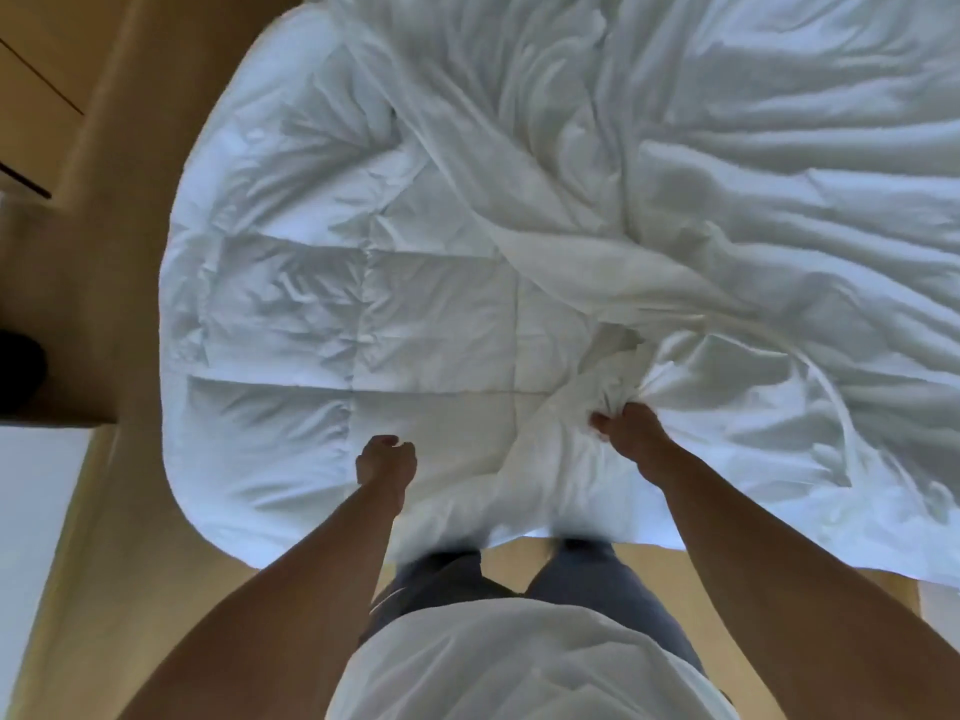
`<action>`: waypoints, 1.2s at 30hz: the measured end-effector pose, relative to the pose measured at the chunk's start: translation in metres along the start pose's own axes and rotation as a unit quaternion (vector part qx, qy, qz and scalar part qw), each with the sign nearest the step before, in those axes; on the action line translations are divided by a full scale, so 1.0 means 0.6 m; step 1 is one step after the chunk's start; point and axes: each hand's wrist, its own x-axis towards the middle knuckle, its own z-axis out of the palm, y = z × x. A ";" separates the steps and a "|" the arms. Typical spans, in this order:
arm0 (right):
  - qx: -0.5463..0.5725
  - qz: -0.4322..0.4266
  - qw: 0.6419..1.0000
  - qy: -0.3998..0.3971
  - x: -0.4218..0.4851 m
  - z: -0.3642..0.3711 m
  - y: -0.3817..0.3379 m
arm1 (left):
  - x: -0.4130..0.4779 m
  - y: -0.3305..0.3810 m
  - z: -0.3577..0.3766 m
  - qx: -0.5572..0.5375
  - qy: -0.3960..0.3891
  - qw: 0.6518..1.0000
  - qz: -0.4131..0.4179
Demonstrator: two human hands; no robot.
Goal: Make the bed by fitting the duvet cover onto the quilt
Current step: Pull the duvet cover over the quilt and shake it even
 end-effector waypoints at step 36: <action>-0.298 -0.062 0.952 0.026 0.021 0.113 0.068 | 0.002 0.023 0.088 0.594 -0.142 0.687 0.394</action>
